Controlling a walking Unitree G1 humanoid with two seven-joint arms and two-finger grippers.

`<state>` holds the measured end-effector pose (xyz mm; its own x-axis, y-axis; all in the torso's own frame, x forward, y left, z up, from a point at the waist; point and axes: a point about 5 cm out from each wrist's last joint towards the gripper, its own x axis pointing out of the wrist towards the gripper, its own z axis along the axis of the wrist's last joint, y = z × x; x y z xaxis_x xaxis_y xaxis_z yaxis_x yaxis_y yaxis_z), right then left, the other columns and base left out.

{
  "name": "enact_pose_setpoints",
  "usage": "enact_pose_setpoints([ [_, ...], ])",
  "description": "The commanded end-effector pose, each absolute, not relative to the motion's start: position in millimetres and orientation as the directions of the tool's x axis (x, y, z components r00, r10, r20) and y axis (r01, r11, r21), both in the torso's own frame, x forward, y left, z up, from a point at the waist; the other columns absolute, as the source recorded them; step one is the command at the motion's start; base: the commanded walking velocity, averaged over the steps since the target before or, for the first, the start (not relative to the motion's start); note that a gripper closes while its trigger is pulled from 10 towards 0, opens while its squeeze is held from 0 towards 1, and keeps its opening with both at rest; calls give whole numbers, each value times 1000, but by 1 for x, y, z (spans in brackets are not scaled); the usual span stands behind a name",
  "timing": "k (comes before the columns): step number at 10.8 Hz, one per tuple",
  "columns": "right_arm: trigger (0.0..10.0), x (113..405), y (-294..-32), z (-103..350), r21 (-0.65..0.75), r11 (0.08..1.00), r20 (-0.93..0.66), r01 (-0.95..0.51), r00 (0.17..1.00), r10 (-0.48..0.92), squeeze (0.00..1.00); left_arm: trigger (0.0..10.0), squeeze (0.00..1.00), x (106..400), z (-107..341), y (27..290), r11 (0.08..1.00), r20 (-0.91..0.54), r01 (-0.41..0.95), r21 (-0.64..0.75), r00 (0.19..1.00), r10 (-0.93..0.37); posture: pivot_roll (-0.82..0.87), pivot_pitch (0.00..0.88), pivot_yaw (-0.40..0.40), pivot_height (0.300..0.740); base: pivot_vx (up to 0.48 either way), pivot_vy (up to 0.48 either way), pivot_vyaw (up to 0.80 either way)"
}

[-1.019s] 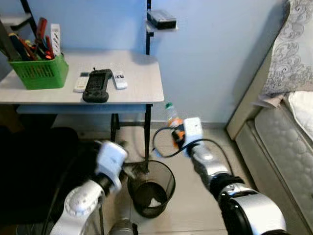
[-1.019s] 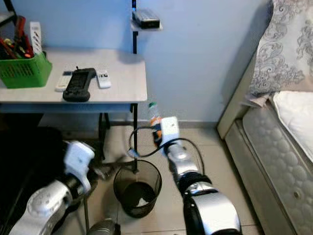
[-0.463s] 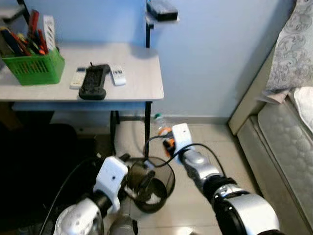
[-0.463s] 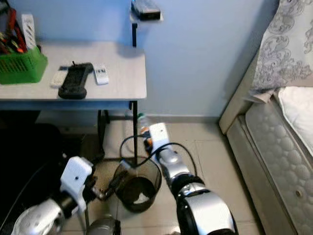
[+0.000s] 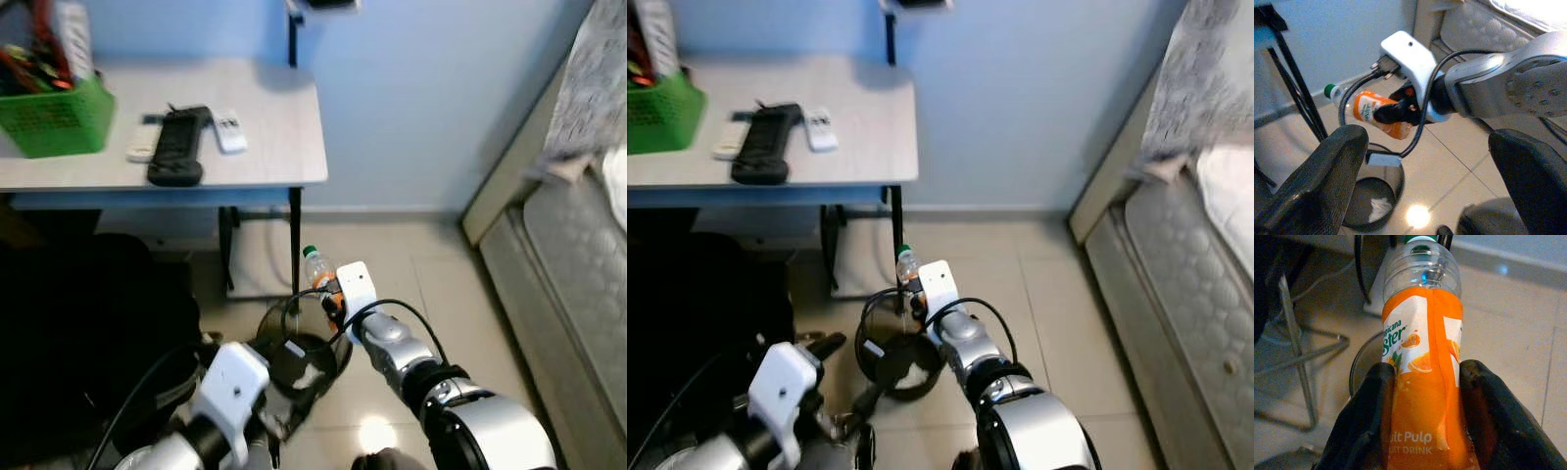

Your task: Clean up the room

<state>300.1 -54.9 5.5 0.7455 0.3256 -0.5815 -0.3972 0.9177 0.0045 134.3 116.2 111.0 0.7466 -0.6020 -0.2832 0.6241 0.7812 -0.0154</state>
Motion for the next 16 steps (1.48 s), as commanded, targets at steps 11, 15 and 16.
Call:
enact_pose_setpoints([
  [11,10000,262,-35,-24,93,900,-686,-427,627,368,0,10000,0,102,115,94,765,-343,639,-84,702,-624,270,351,-24,711,0,0,0],
  [15,10000,258,-33,-26,104,899,-690,-424,620,373,1000,10000,0,99,115,94,767,-352,637,-81,701,-620,262,363,-23,711,0,0,0],
  [16,10000,256,-32,-27,120,902,-691,-416,617,376,1000,10000,0,97,115,93,766,-358,638,-84,698,-621,256,373,-21,711,0,0,0],
])
